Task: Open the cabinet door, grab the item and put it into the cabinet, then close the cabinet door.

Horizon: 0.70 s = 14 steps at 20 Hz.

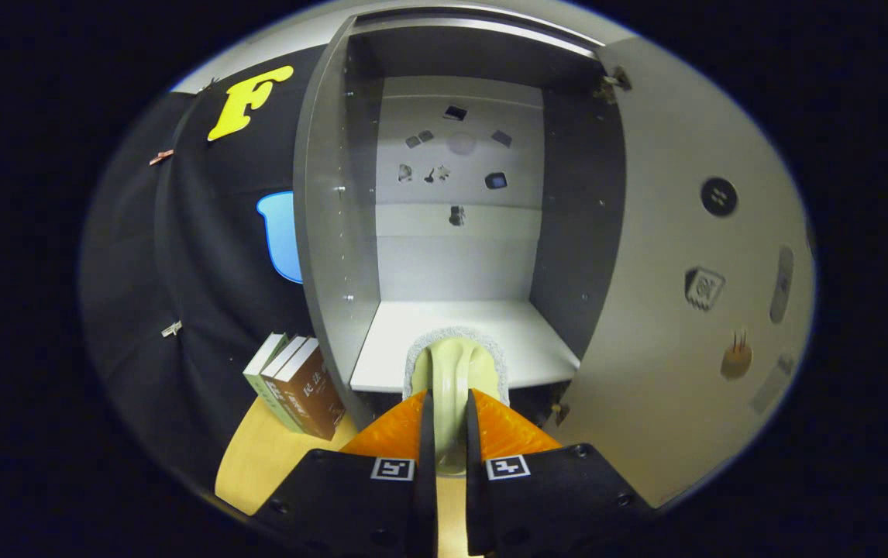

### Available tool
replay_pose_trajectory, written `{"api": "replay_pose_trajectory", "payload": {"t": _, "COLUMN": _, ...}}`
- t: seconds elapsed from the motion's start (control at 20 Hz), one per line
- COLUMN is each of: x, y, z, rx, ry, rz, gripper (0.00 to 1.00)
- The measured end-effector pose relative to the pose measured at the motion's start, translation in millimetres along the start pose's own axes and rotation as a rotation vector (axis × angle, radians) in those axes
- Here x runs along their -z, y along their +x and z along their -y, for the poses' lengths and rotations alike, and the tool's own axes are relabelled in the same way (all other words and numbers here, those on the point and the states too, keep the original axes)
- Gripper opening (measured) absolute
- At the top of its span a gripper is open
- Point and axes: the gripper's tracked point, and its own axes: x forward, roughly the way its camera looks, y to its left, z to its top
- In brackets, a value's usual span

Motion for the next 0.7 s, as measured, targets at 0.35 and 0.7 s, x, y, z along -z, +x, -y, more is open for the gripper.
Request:
{"api": "replay_pose_trajectory", "payload": {"t": 0.35, "x": -39.3, "y": 101.3, "z": 12.6, "rx": -0.047, "ry": -0.015, "rz": -0.007, "gripper": 0.19}}
{"api": "replay_pose_trajectory", "payload": {"t": 0.7, "x": -20.9, "y": 189.1, "z": 28.9, "rx": -0.101, "ry": 0.105, "rz": -0.094, "gripper": 0.19}}
